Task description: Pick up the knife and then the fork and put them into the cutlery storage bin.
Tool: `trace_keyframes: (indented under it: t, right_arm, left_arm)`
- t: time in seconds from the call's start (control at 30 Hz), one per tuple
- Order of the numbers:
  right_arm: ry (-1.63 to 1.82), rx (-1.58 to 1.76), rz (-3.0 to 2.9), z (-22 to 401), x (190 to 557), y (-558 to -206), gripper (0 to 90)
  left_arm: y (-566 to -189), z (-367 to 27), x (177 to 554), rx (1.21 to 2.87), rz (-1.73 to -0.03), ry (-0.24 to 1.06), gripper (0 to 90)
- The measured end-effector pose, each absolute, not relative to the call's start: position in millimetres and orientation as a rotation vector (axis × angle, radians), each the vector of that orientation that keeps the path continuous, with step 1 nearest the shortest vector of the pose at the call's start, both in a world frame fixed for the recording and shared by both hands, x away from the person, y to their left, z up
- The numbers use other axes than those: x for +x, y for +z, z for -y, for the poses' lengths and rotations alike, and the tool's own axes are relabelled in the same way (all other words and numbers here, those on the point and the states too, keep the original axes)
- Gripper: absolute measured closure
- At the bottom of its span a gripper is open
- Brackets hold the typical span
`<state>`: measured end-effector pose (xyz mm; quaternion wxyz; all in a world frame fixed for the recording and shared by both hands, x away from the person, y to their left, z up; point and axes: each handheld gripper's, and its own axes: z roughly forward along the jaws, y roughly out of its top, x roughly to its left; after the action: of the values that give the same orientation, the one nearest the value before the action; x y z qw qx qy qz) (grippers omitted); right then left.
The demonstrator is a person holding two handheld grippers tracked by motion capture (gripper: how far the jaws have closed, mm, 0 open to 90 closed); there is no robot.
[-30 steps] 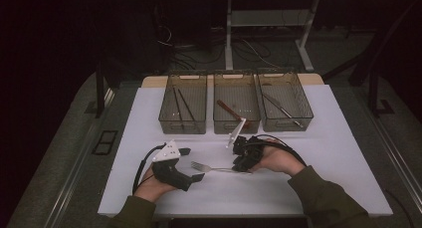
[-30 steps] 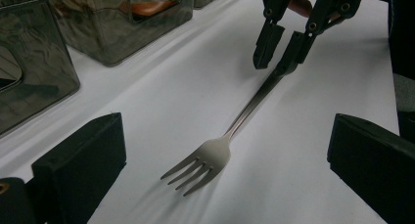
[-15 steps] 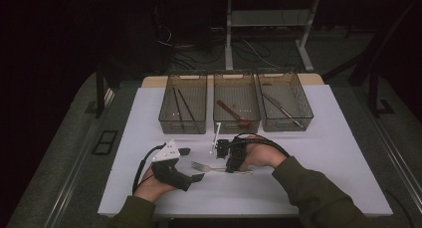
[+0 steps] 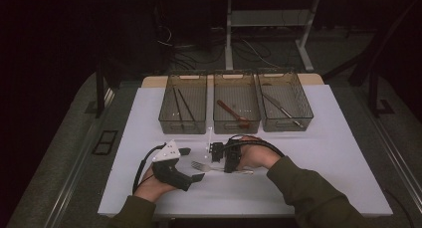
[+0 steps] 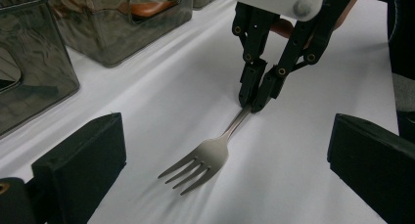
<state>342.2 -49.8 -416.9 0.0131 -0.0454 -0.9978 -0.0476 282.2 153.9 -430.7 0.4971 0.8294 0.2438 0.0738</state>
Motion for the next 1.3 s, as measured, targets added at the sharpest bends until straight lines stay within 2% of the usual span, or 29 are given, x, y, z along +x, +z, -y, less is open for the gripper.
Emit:
trace_keyframes:
  t: [0.23,0.6,1.3]
  right_arm:
    - [-0.178,-0.172,3.104,55,343,-415,82.2]
    - [-0.416,-0.33,3.064,86,349,-396,82.2]
    - [-1.089,-0.672,2.924,162,352,-372,82.1]
  left_arm:
    - [-430,-154,282,2.001,-0.598,0.186,0.1]
    - [-430,-154,282,2.005,-0.599,0.191,0.1]
    - [-431,-153,282,2.015,-0.596,0.188,0.1]
